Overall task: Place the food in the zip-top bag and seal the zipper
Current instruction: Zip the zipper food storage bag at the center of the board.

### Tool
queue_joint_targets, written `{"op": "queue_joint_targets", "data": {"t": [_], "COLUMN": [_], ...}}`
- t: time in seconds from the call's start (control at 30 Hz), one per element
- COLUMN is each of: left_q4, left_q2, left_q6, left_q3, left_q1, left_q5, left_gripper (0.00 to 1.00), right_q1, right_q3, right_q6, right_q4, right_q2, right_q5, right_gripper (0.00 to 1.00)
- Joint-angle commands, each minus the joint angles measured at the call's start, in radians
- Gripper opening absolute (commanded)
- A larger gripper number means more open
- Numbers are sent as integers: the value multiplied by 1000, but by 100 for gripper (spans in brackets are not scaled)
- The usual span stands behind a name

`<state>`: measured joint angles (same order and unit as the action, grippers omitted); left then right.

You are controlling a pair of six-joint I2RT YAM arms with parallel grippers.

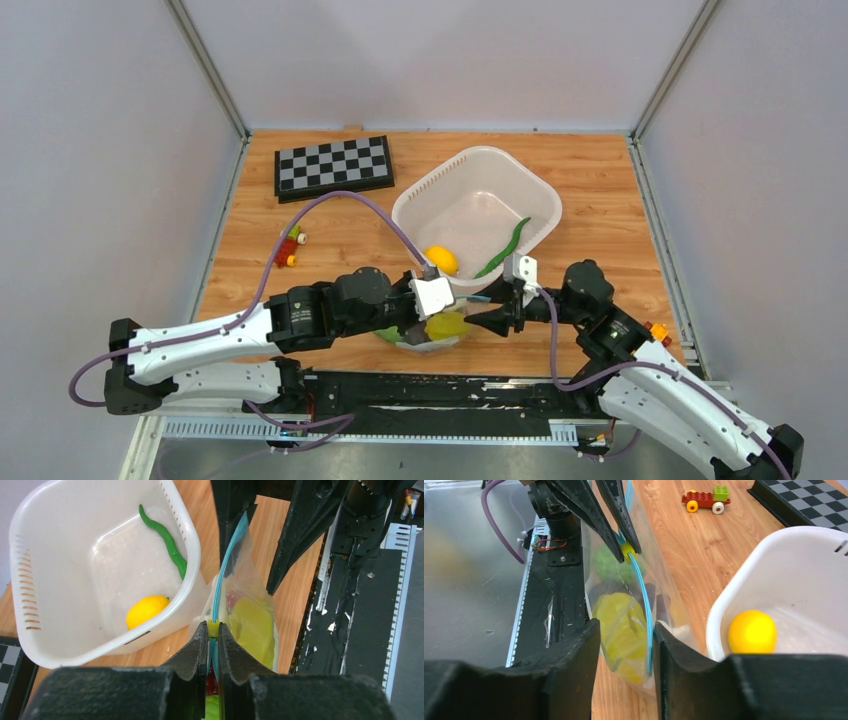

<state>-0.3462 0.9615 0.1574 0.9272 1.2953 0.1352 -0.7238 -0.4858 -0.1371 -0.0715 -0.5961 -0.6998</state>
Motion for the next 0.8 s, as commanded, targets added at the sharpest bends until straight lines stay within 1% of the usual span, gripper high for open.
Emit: {"op": "queue_joint_targets", "data": {"t": [0.0,0.1,0.23,0.47,0.57,0.67,0.73,0.77], "left_q4": [54,71,95,86,90,91,94,94], "left_q2": [-3,-16,-6,-5,-3,-4,-10,-13], "left_q6": [-33,-39,-42,-49,-48,-54,-58,-58], "left_q3": [32,24,18,32,33,34,31,29], "left_q1": [-4,-4,-4,-3,-4,-3,-4,-4], "left_q5": [-6,-29,-39,-50,-55,-60,-61,-60], "left_gripper": [3,3,3,3,4,4,4,4], "right_q1": [1,-2,-41,-105,-120,-123,-123,-123], "right_q3": [-60,-59,-56,-35,-39,-59,-65,-64], "right_q6": [67,41,82,57,43,20,14,13], "right_q4": [84,45,157,237,231,181,163,161], "right_q2": [-43,-71,-99,-73,-90,-110,-114,-111], "right_q5": [-70,-10,74,92,98,127,131,140], "right_gripper": [45,46,48,44,34,17,12,8]}}
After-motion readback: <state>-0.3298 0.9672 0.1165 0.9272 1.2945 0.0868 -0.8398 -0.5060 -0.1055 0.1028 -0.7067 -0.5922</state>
